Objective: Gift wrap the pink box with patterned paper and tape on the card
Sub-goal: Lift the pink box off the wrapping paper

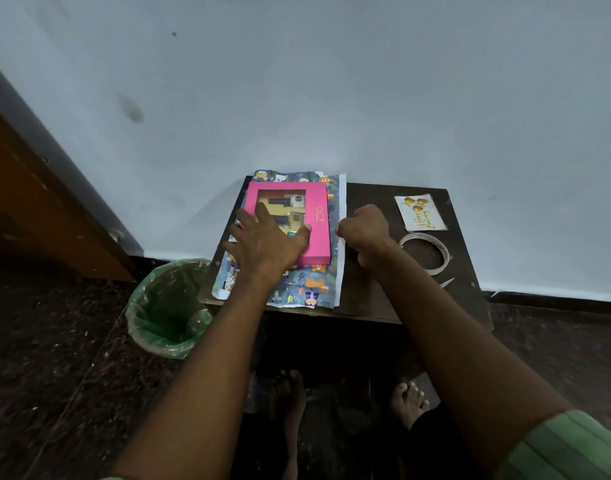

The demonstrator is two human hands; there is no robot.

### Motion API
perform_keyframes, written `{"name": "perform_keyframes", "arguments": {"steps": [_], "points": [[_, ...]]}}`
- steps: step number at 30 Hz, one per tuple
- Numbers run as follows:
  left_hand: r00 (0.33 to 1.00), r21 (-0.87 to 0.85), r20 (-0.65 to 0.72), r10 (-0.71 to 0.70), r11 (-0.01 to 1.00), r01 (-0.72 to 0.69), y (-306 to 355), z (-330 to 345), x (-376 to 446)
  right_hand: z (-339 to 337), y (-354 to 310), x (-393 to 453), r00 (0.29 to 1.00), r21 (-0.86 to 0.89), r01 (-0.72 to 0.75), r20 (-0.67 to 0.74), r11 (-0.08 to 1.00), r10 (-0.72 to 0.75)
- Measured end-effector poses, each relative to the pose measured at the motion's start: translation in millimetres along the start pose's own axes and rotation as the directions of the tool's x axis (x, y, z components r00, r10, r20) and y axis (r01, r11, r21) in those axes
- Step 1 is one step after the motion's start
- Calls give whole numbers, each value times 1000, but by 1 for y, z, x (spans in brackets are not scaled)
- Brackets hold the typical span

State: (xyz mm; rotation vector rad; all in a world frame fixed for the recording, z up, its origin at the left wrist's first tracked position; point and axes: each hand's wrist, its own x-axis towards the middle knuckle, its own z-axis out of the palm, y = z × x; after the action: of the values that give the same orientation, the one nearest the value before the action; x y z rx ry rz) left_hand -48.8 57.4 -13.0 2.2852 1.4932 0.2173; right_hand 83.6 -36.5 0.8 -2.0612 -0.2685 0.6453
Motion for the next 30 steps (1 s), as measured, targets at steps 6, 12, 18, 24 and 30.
{"name": "perform_keyframes", "arguments": {"steps": [6, 12, 18, 24, 30], "points": [[997, -160, -11, -78, 984, 75, 9, -3, -5, -3, 4, 3, 1000, -99, 21, 20, 995, -19], [987, -503, 53, -155, 849, 160, 16, -4, 1, -34, 6, 7, 998, 22, 40, -47, 999, -39], [975, -755, 193, -109, 618, 219, 33, 2, -9, -55, 10, 13, 997, 274, -54, -36, 960, 67], [956, -765, 269, -115, 577, 285, 33, 3, -4, -80, 6, 7, 986, 370, -166, 65, 914, 153], [913, -804, 396, -97, 443, 396, 27, -3, -3, -95, 7, 19, 981, 476, -193, 75, 858, 179]]}}
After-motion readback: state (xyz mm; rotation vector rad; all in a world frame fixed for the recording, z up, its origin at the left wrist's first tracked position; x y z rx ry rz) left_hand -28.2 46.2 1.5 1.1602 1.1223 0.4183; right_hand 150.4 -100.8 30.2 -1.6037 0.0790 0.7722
